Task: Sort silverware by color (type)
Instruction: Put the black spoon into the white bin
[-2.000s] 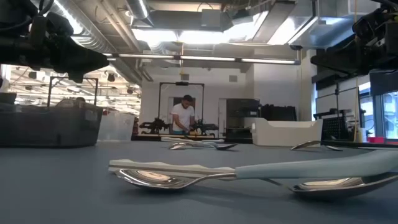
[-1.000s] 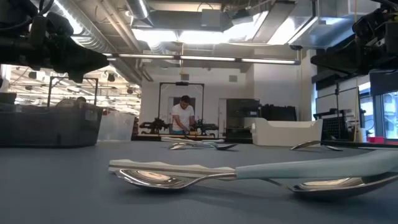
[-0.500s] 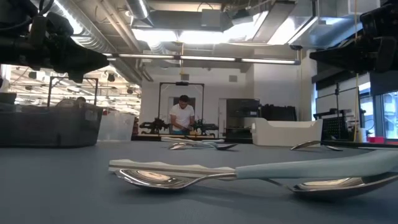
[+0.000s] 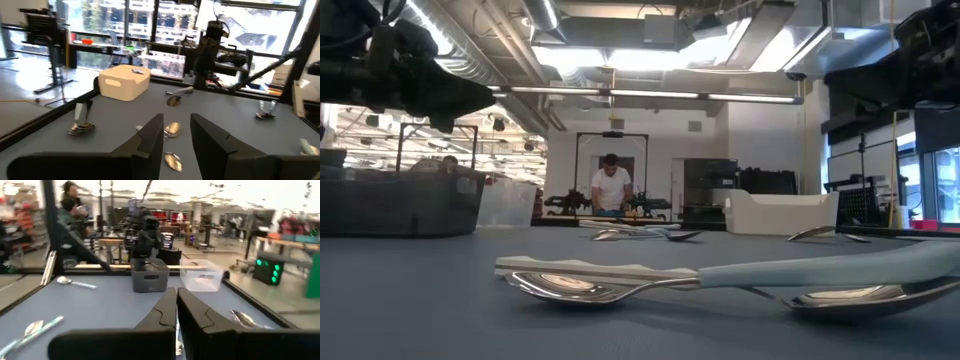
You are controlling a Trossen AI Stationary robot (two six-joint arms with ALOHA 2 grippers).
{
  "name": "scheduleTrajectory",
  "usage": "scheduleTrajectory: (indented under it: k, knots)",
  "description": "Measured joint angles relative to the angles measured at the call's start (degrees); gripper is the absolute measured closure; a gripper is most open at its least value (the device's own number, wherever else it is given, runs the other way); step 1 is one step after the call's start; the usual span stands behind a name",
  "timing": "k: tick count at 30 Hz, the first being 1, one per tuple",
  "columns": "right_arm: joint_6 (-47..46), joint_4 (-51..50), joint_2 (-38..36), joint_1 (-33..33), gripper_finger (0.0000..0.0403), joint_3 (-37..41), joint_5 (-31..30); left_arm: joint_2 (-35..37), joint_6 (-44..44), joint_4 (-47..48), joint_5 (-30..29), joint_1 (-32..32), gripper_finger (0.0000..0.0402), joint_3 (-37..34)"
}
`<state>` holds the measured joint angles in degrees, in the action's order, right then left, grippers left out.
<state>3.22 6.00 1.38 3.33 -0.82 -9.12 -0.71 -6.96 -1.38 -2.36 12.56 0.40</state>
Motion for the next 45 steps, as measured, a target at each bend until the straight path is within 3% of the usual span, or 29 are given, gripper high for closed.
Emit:
scheduleTrajectory:
  k: [3, 10, 14, 21, 29, 35, 40, 45]
  knots:
    - [-0.34, 0.1, 2.53, 0.0, 0.0395, -0.12, -2.88, 0.0, -0.17, -2.49, -3.77, 0.02, 0.031, 0.0]
    - [-2.54, -4.02, 17.05, 0.0, 0.0395, -8.12, -12.06, -0.05, 0.4, -9.8, -4.7, 0.06, 0.031, 0.0]
    - [-5.26, -9.05, 24.69, -0.02, 0.0395, -14.92, -12.3, -1.15, 3.32, -11.32, -4.75, 0.07, 0.031, 0.0]
    - [-16.71, -27.77, 33.93, -0.02, 0.0395, -25.58, -12.39, -7.37, 3.68, -15.75, -4.66, 0.07, 0.031, 0.0]
    - [-30.29, -41.82, 39.98, -0.26, 0.0391, -29.78, -12.25, -11.71, 4.12, -20.4, -1.89, 0.07, 0.031, 0.0]
    - [-33.35, -48.81, 44.58, -5.85, 0.0318, -29.79, -8.15, -12.11, 4.13, -20.39, 0.3, 0.07, 0.031, 0.0]
    - [-28.45, -46.22, 51.11, -13.55, 0.0248, -29.81, 2.85, -12.11, 4.13, -20.33, 0.39, 0.07, 0.031, 0.0]
    - [-23.99, -45.12, 59.66, -19.33, 0.0225, -29.79, 6.7, -12.11, 4.11, -20.16, 0.51, 0.07, 0.031, 0.02]
